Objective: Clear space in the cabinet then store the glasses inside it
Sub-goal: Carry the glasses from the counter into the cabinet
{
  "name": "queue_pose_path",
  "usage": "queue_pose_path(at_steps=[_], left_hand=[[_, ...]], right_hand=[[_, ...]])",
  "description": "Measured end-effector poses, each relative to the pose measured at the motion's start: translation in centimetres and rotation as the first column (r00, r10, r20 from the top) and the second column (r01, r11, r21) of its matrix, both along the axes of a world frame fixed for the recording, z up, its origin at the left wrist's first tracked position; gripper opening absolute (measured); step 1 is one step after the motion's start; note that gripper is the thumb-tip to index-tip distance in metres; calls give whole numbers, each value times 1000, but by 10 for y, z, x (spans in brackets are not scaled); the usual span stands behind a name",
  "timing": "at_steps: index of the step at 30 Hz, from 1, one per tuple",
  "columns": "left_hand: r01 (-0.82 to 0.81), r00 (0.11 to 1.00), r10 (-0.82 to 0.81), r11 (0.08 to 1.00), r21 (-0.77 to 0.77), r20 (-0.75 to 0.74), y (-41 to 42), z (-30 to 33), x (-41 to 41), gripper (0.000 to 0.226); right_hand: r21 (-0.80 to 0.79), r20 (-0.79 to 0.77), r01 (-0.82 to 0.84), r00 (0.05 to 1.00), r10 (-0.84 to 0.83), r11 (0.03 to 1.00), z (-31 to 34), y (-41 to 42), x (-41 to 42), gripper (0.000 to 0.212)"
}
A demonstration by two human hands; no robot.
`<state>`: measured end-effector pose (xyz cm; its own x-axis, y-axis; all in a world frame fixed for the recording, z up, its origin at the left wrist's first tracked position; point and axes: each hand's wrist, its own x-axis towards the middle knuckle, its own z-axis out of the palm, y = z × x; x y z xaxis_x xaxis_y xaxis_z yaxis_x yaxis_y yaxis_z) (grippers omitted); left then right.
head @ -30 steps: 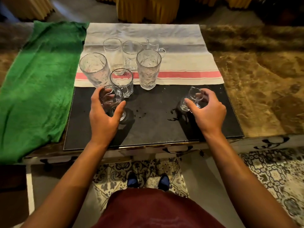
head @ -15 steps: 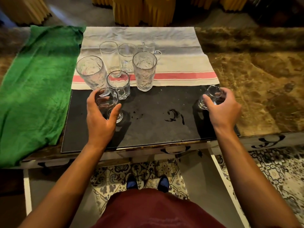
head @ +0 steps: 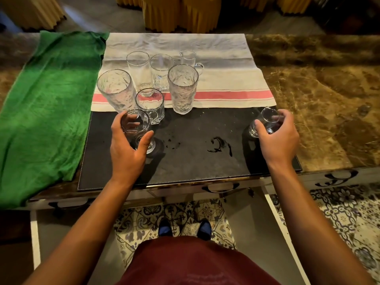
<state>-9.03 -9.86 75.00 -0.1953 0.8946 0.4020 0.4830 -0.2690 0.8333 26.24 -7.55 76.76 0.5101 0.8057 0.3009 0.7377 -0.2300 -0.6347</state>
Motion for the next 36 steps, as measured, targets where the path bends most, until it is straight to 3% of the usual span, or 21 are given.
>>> queue_pose_path(at_steps=[3, 10, 17, 24, 36], left_hand=[[6, 1000, -6, 1000, -2, 2, 1, 0, -1, 73], [-6, 1000, 6, 1000, -2, -1, 1, -2, -4, 73], [-26, 1000, 26, 999, -24, -13, 0, -2, -5, 76], [-21, 1000, 21, 999, -32, -13, 1, -3, -6, 77], [-14, 998, 13, 1000, -23, -60, 8, -4, -20, 78]], right_hand=[[38, 54, 4, 999, -6, 999, 7, 2, -11, 86], [174, 90, -301, 953, 289, 937, 33, 23, -77, 70], [-23, 36, -517, 855, 517, 856, 35, 72, -134, 93], [-34, -64, -550, 835, 547, 835, 32, 91, -158, 105], [-34, -174, -542, 830, 529, 840, 31, 103, -159, 99]])
